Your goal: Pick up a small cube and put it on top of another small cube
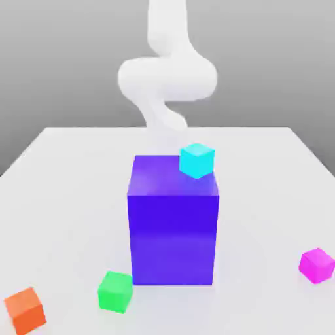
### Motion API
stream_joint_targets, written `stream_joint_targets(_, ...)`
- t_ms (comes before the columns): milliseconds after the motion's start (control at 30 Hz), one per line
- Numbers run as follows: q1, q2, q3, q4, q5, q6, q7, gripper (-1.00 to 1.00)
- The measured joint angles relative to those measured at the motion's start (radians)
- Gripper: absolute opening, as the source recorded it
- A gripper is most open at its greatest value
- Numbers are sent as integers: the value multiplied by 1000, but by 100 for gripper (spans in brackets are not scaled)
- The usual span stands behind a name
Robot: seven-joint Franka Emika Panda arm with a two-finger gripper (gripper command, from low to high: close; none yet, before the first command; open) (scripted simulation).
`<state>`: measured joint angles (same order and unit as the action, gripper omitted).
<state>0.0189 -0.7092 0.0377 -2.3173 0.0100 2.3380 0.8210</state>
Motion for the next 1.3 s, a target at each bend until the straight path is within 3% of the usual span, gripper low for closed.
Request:
stream_joint_targets(333,77,363,178,-70,-1,154,115,0)
stream_joint_targets(600,164,657,310,-124,-90,275,269,0)
stream_joint_targets(833,304,923,321,-170,-215,374,438,0)
stream_joint_targets(1000,407,1106,222,-143,-336,493,542,0)
stream_joint_targets(1033,428,1138,197,-135,-356,517,557,-100)
stream_joint_targets(1300,418,1121,210,-140,-346,506,550,-100)
